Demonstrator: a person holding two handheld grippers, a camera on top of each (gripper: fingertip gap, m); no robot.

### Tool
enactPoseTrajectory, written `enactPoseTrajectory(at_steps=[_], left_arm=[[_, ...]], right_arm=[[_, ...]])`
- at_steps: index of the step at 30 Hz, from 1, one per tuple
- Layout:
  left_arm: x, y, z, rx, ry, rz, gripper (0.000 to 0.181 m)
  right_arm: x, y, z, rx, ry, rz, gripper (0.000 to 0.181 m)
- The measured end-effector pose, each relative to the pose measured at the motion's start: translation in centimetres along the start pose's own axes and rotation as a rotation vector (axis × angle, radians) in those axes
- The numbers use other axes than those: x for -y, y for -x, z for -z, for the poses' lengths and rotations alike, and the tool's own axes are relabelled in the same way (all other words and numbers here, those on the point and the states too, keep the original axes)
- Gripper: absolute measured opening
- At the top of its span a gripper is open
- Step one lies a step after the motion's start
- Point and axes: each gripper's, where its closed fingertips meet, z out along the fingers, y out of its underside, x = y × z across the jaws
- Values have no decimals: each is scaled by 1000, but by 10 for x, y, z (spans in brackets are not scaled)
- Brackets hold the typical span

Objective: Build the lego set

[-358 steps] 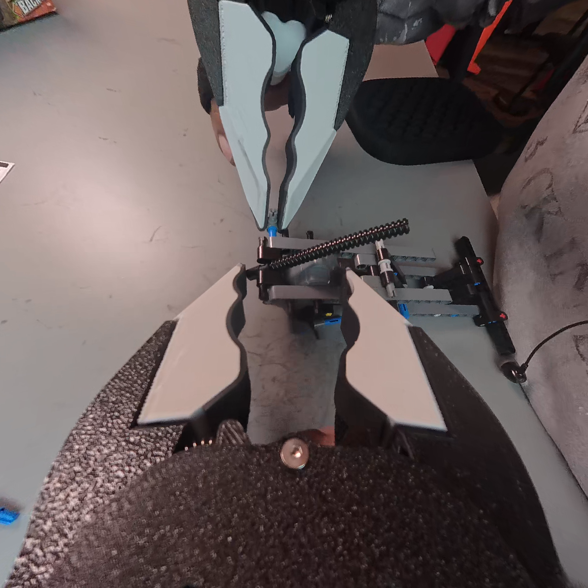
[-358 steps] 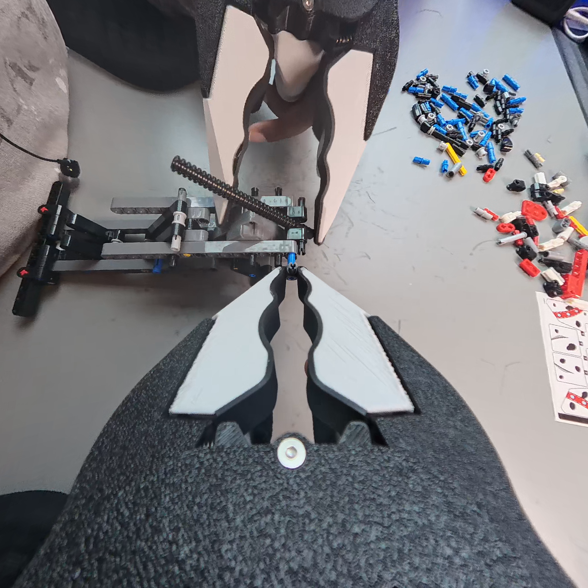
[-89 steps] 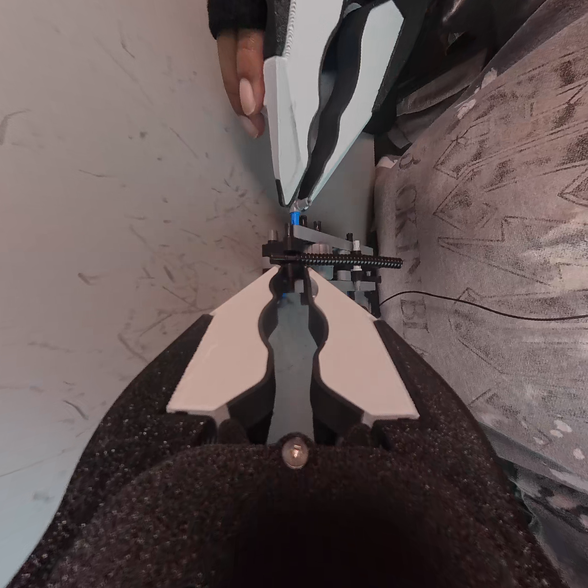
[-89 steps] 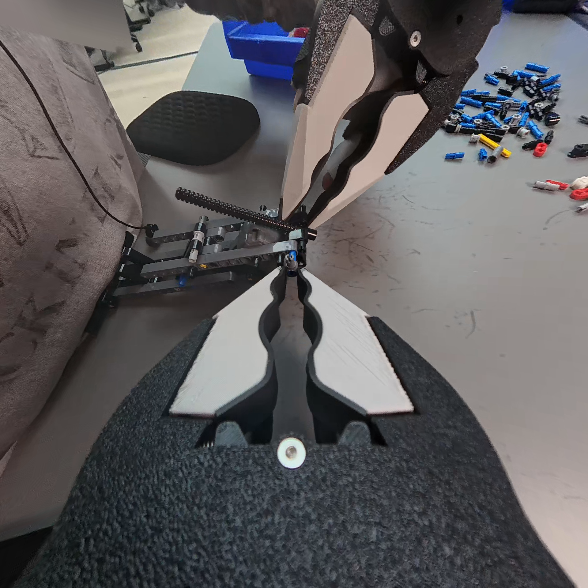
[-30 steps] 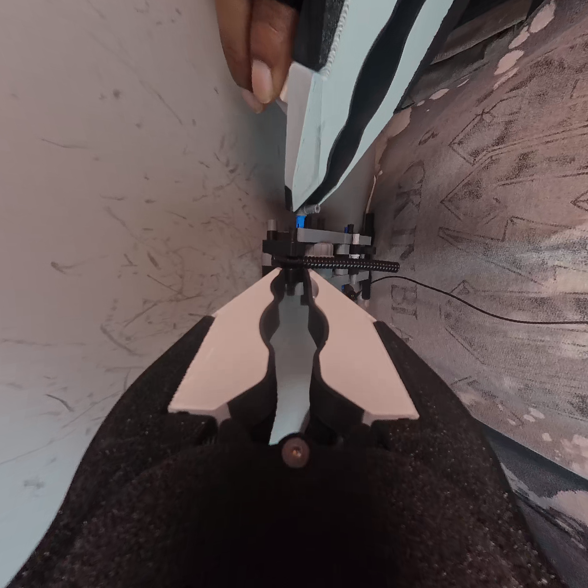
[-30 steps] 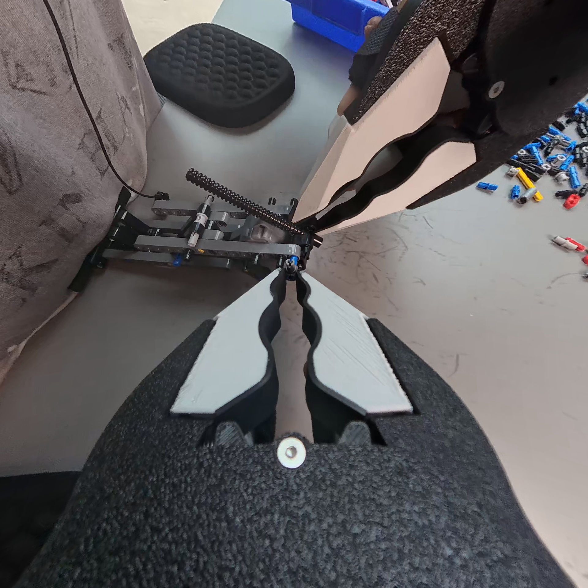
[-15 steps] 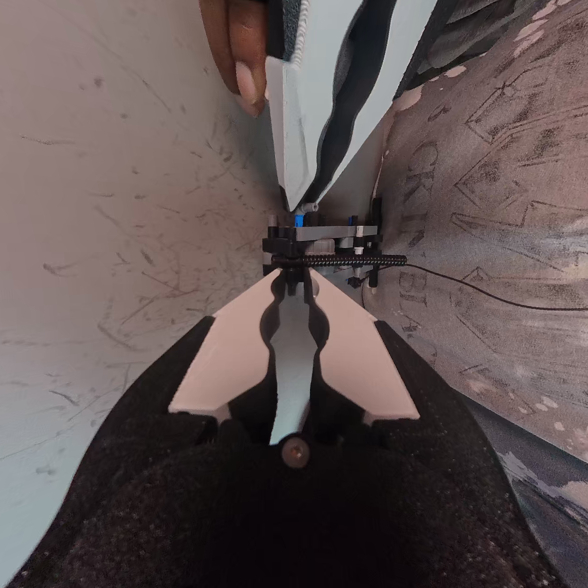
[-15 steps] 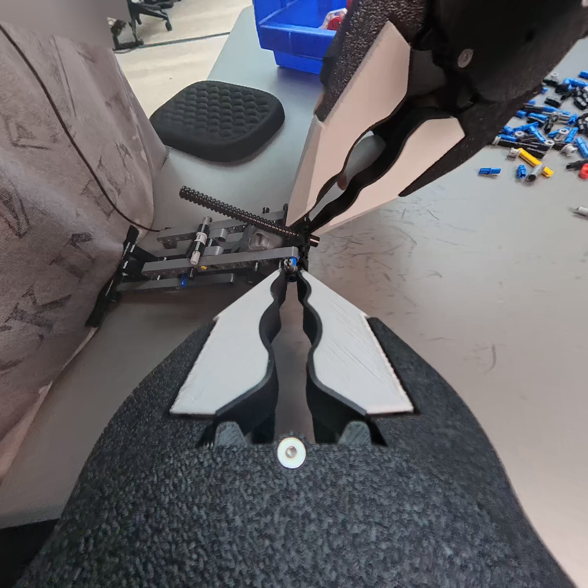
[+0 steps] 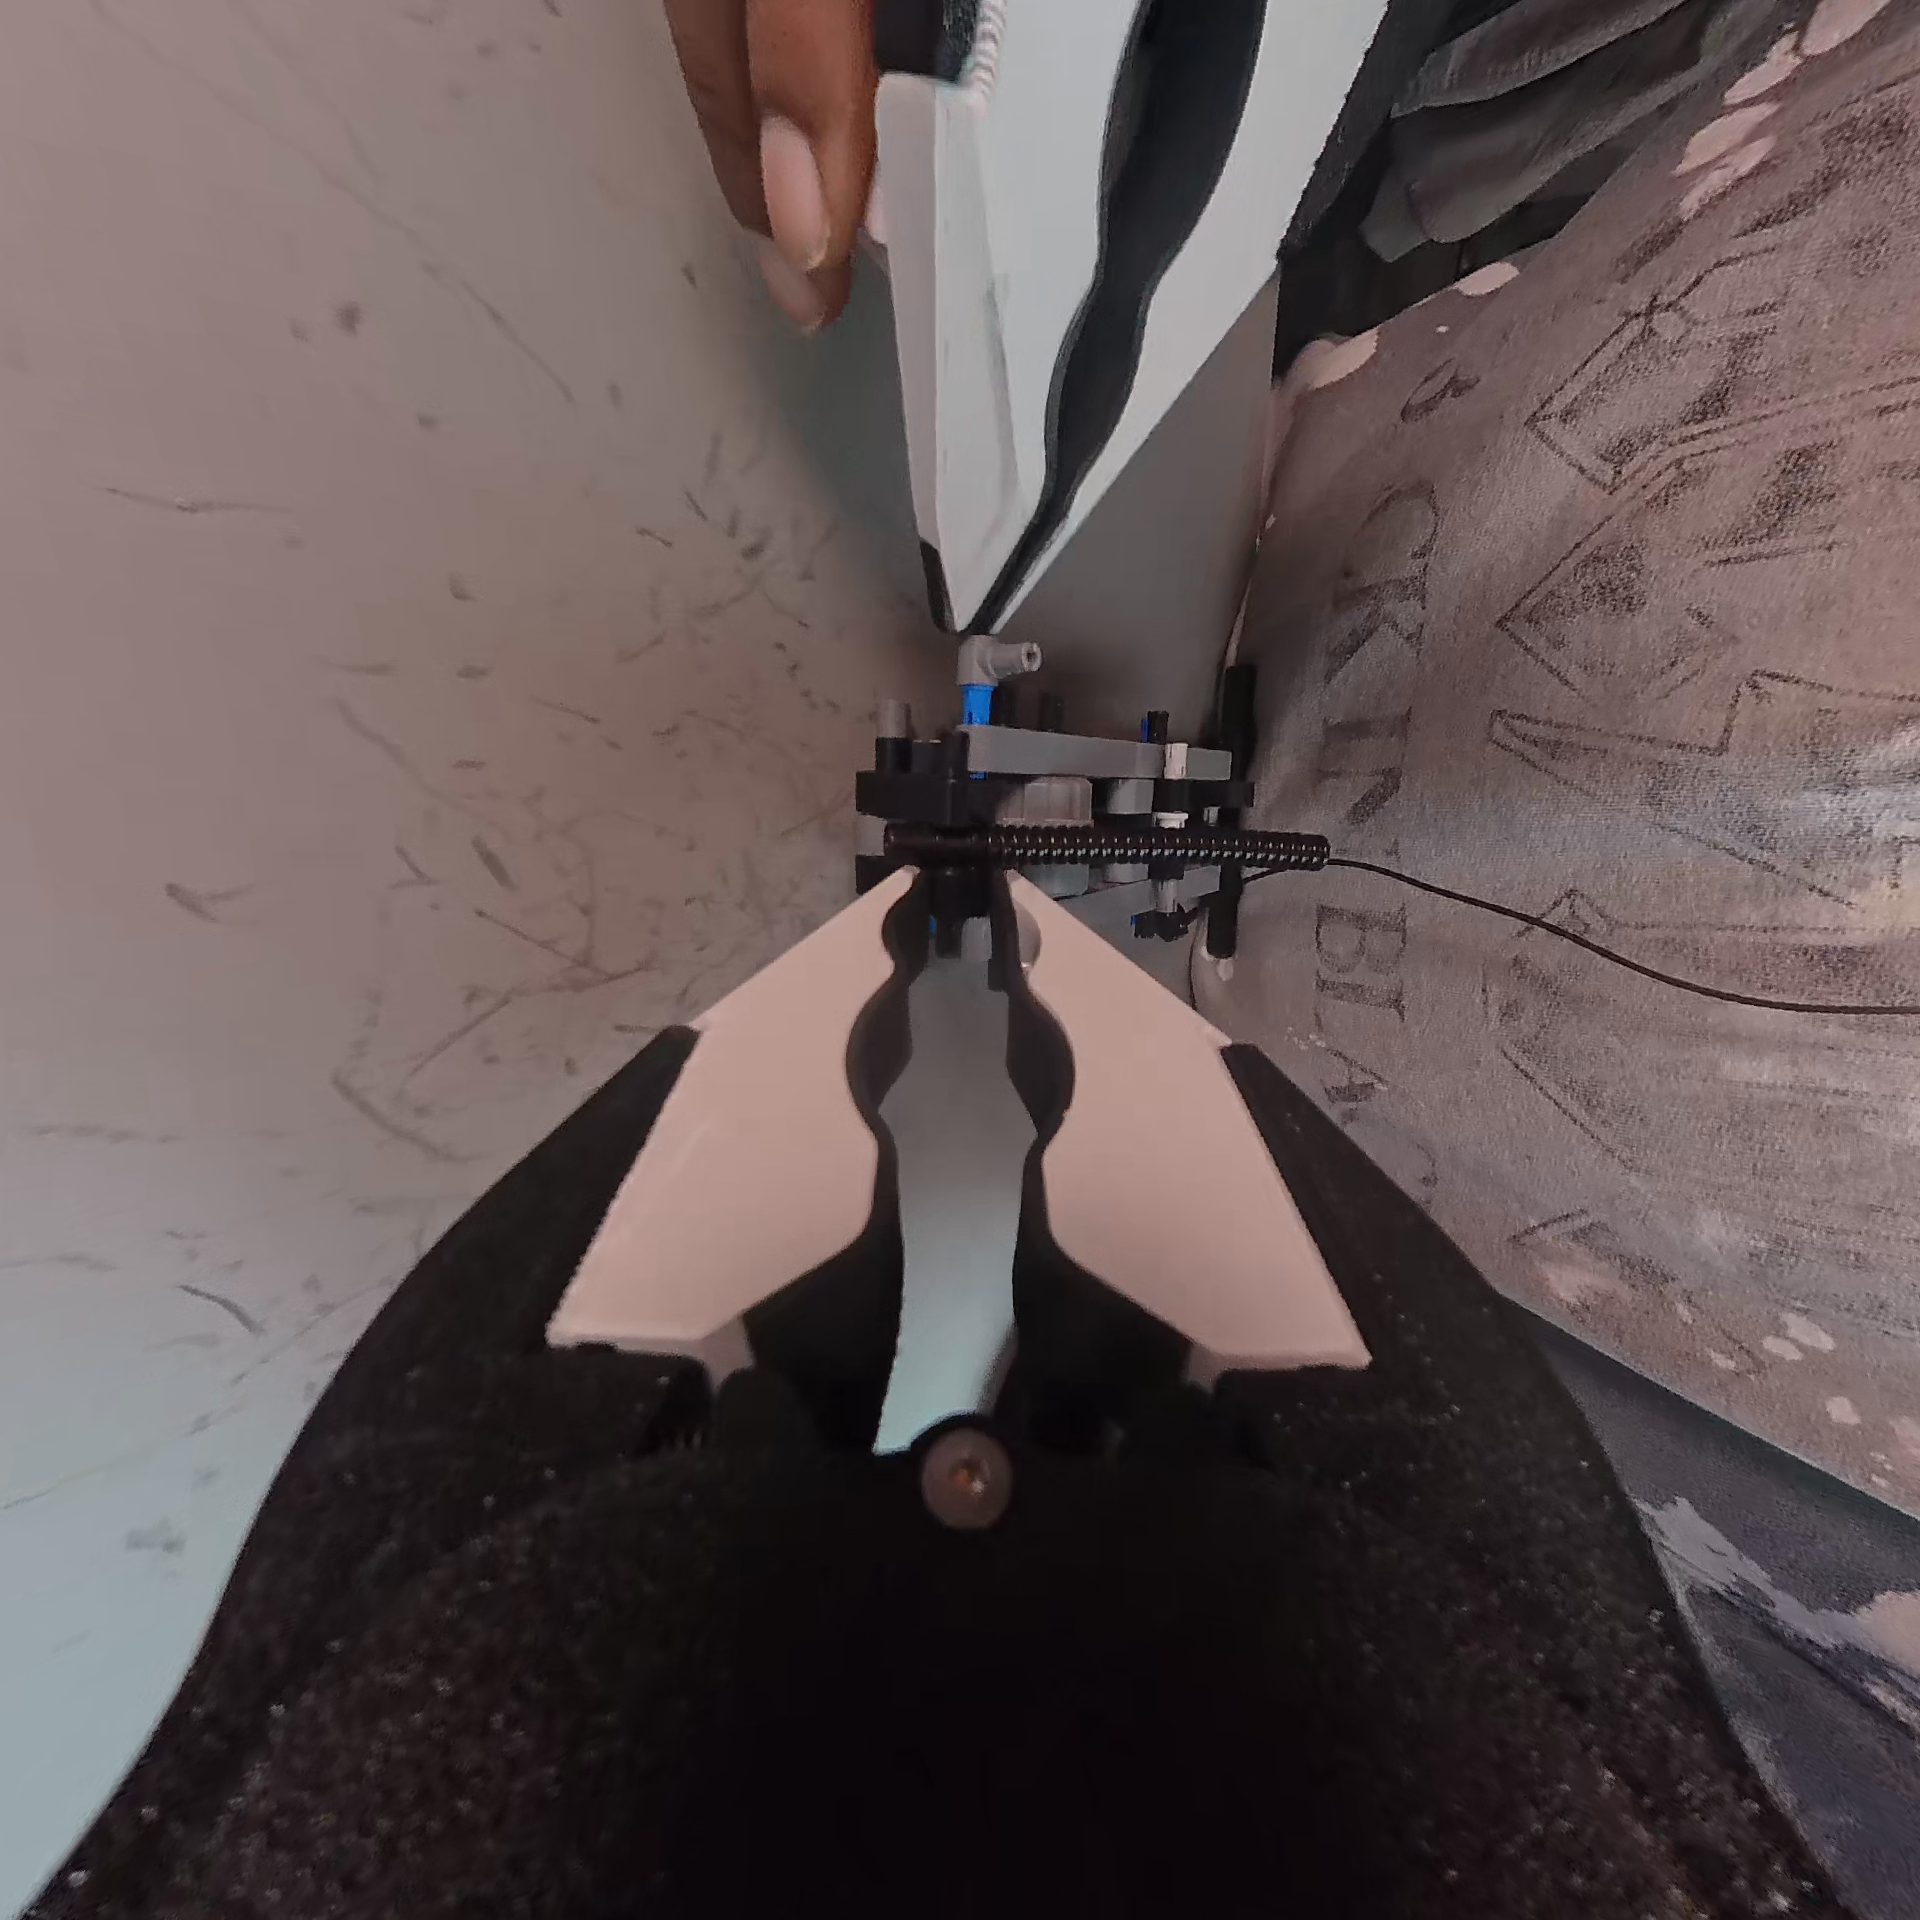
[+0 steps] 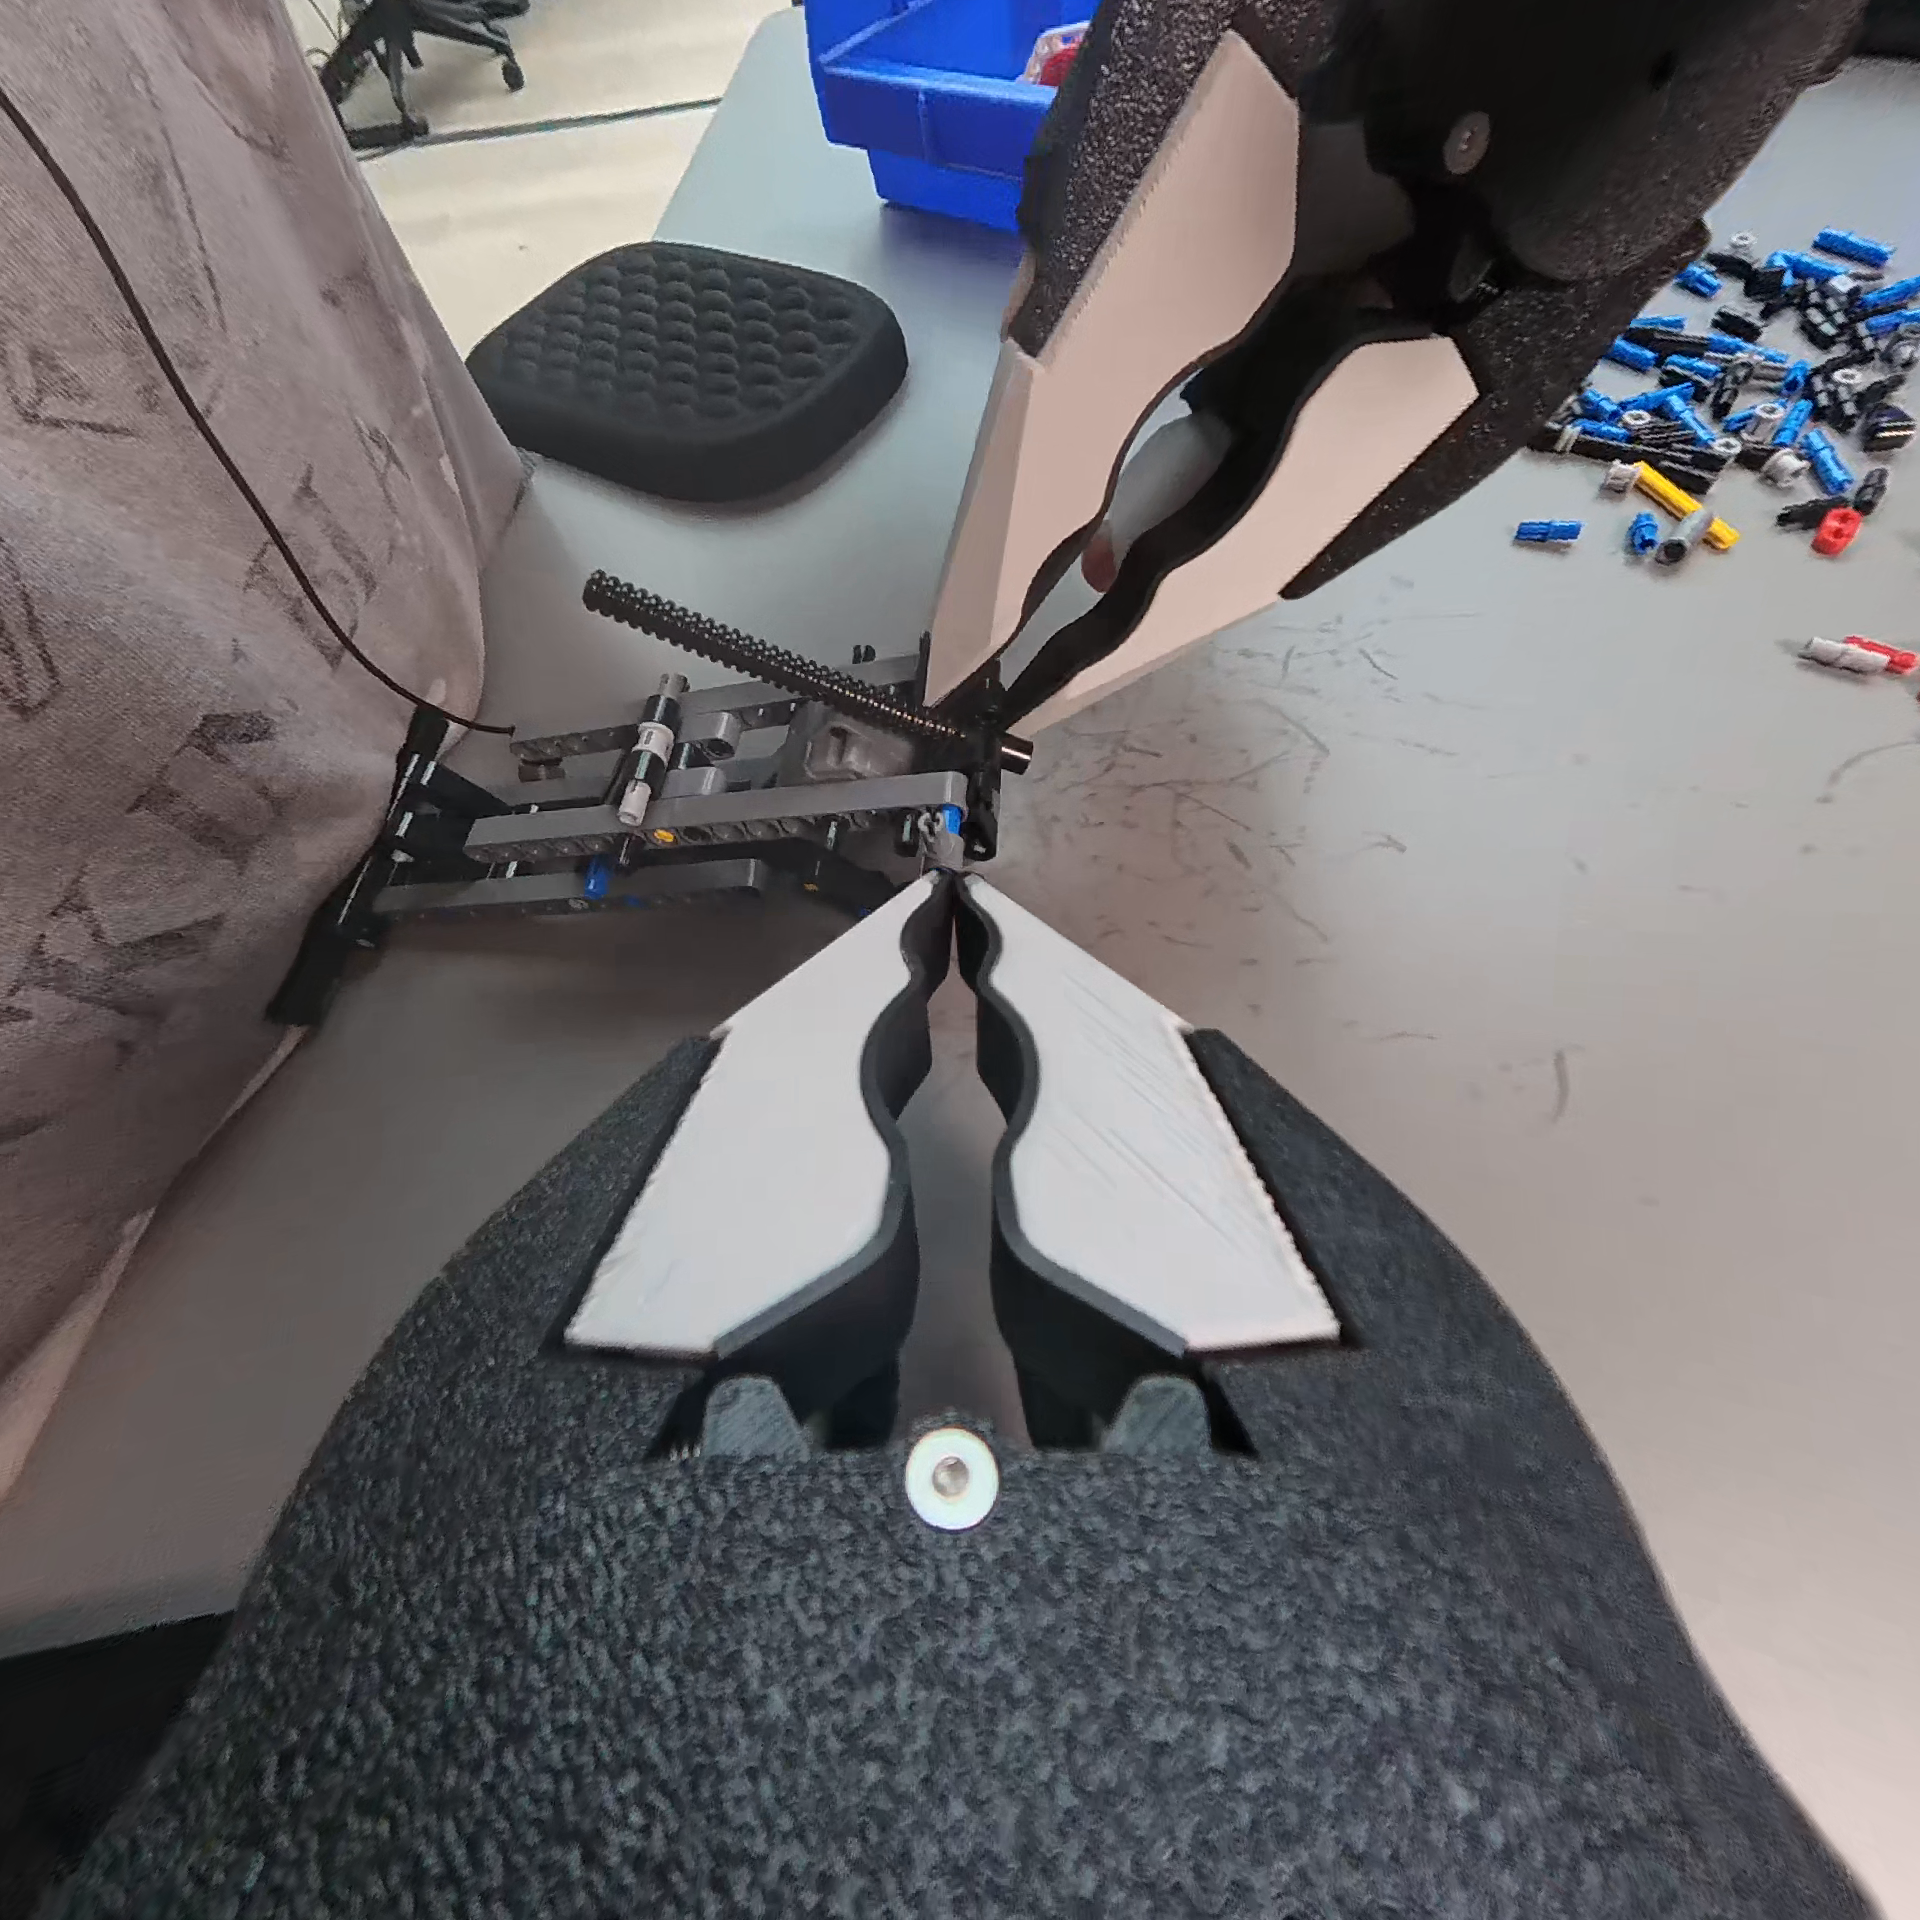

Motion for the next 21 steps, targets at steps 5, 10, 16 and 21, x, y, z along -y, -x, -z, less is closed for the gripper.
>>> enactPoseTrajectory(at_steps=[5,10,16,21], left_arm=[[0,0,-1,-2,21,-21,11],[1,0,0,-38,1,6,10],[2,0,1,-67,-33,17,10],[3,1,3,-135,-89,64,10]], right_arm=[[1,1,-1,10,12,25,0],[2,1,0,9,5,52,0],[1,0,0,24,28,82,0],[1,-1,-1,23,43,100,0]])
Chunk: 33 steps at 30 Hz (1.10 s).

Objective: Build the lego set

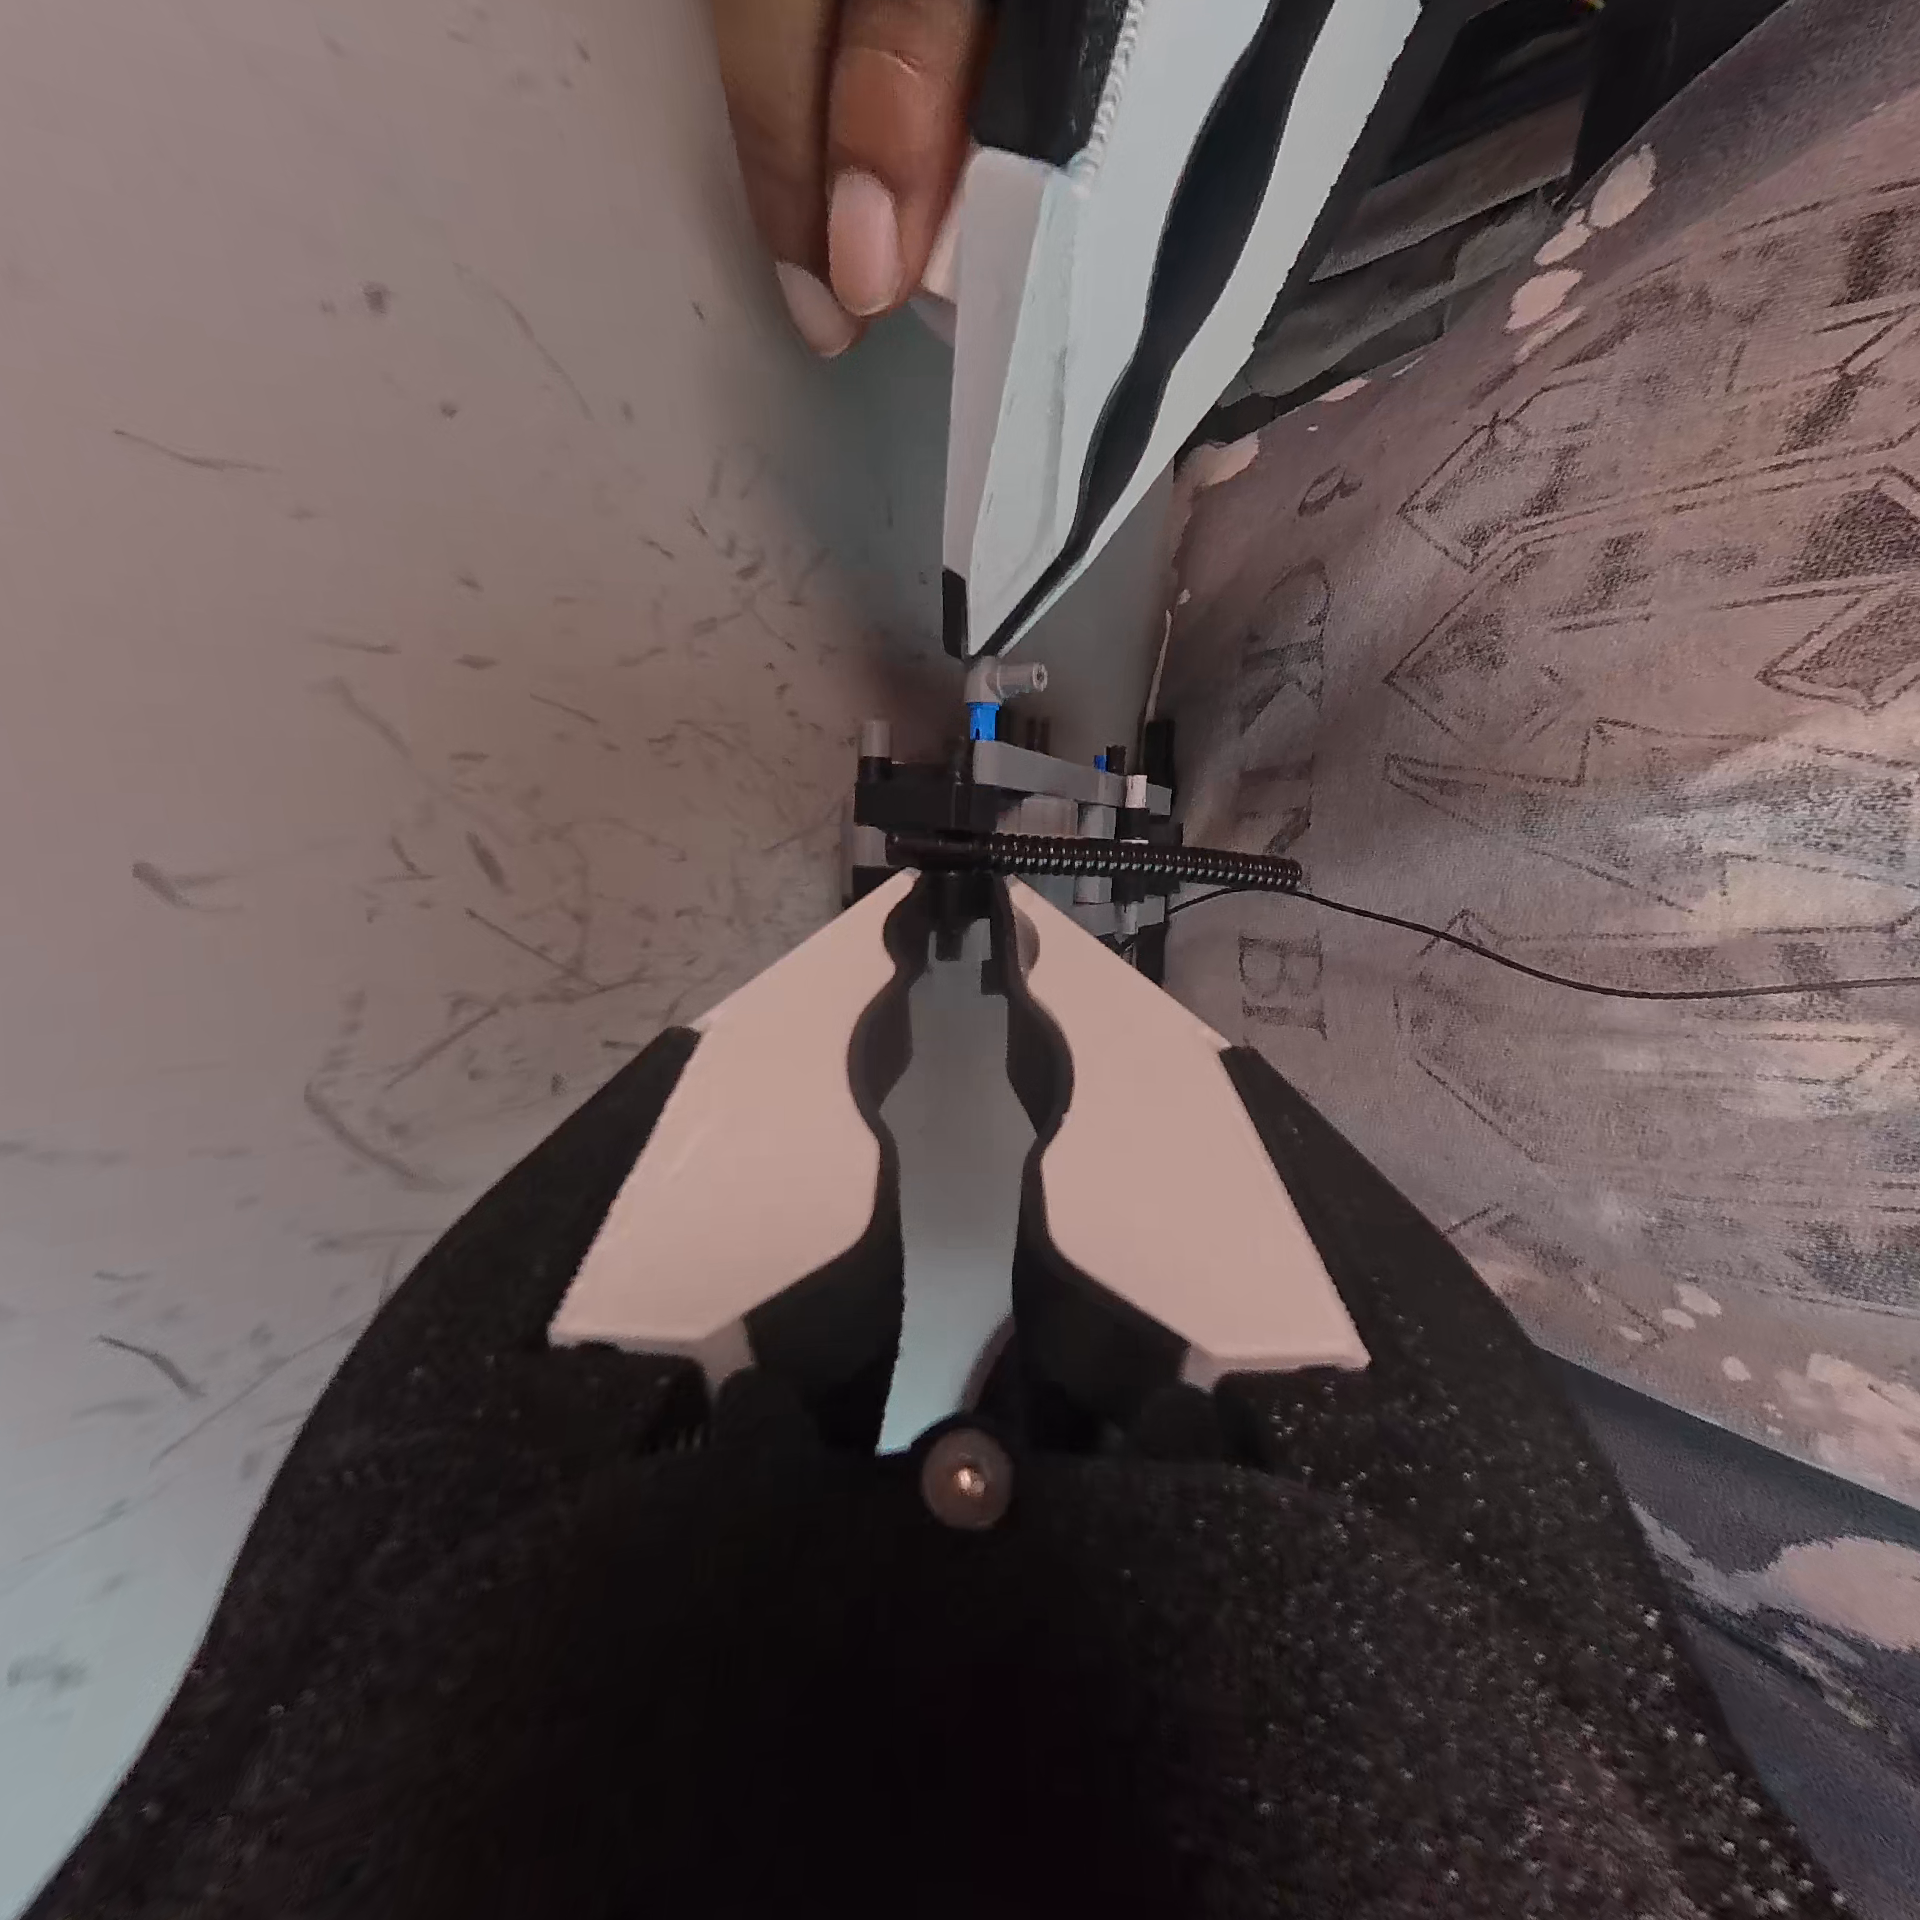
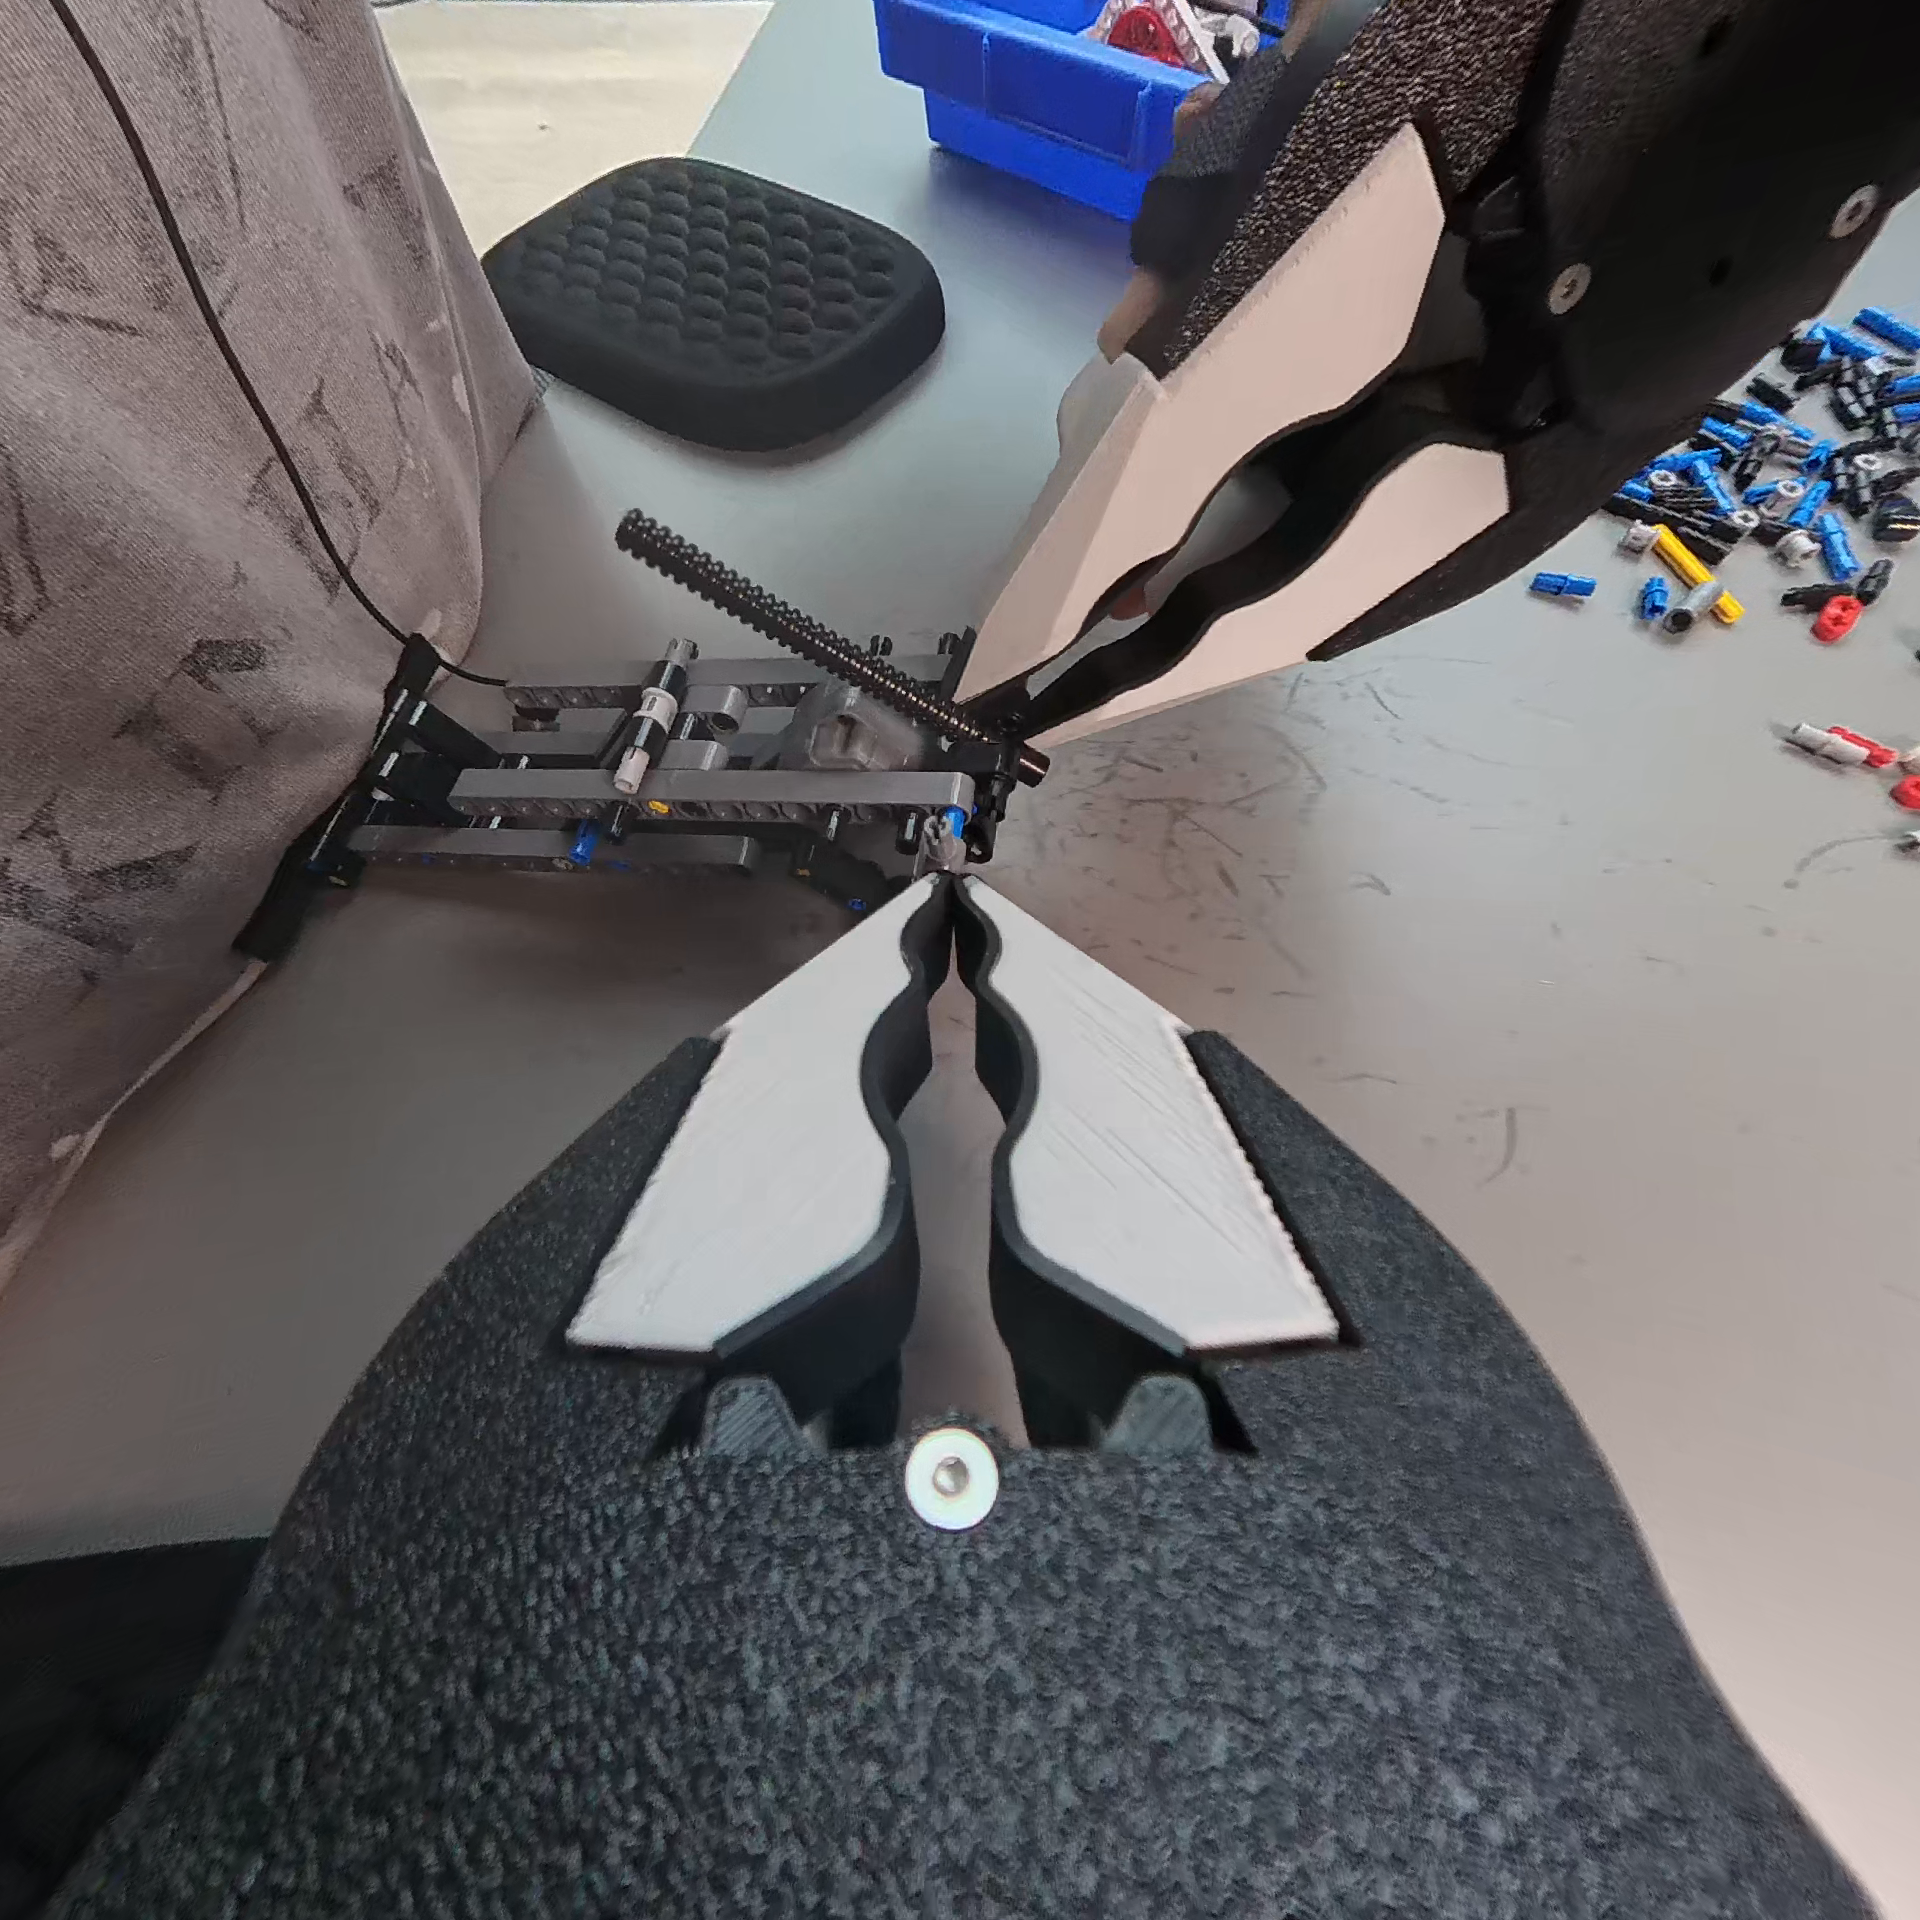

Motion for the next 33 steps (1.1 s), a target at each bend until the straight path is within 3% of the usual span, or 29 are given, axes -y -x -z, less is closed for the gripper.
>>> enactPoseTrajectory(at_steps=[13,19,23,24,28,33], left_arm=[[-1,-1,-3,63,82,-24,10],[0,0,-3,57,85,-28,11],[4,3,1,80,38,-25,14],[6,6,5,101,21,-31,24],[15,1,28,145,-123,-73,29],[7,-6,37,265,-294,-136,34]], right_arm=[[3,2,-6,-19,35,39,0],[2,1,-5,-41,-33,-45,0],[1,-4,-1,-117,-65,-72,0],[2,-4,2,-124,-80,-81,0],[1,-8,20,-203,-122,-136,5],[2,-5,31,-279,-152,-160,14]])
